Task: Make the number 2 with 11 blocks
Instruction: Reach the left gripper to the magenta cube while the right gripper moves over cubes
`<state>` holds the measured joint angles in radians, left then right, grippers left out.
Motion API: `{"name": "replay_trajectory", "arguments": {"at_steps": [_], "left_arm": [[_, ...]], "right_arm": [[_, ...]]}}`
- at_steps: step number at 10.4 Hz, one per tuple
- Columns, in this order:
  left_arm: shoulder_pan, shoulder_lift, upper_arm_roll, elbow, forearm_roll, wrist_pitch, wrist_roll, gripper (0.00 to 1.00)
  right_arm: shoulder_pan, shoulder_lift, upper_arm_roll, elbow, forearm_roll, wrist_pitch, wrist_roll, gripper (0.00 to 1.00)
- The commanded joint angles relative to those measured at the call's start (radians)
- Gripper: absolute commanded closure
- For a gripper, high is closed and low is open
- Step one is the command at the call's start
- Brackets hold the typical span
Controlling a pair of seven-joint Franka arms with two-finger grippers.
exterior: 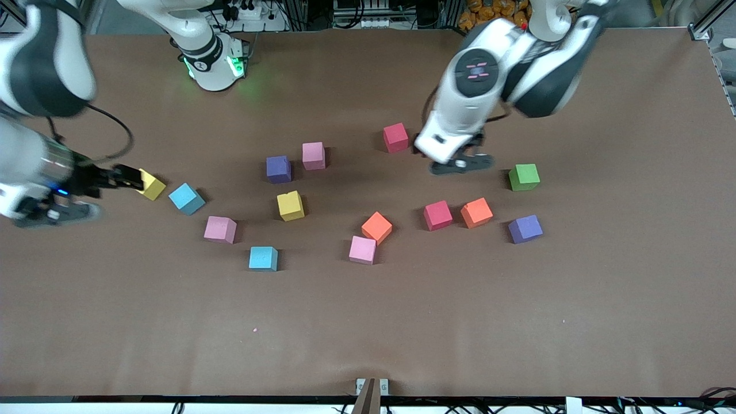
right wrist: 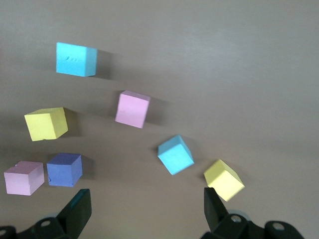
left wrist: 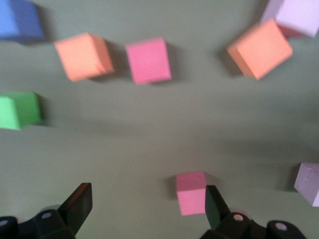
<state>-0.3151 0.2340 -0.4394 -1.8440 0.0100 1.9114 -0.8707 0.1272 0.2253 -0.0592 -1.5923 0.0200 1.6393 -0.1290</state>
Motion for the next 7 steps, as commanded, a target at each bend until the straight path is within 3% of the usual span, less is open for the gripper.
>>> {"name": "replay_trajectory", "arguments": {"at_steps": [1,3,7], "left_arm": [[-0.076,0.002,0.002,-0.145,0.027,0.171,-0.124,0.00],[-0.140,0.031,0.002,-0.216,0.027,0.283,-0.218,0.00],[-0.199,0.125,0.002,-0.213,0.027,0.294,-0.309,0.00]], "right_arm": [[0.063,0.083,-0.001,0.012,0.002,0.029,-0.001,0.00],[0.133,0.091,-0.001,-0.041,0.002,0.078,-0.003,0.00],[0.241,0.095,-0.002,-0.072,0.002,0.065,-0.001,0.00]]}}
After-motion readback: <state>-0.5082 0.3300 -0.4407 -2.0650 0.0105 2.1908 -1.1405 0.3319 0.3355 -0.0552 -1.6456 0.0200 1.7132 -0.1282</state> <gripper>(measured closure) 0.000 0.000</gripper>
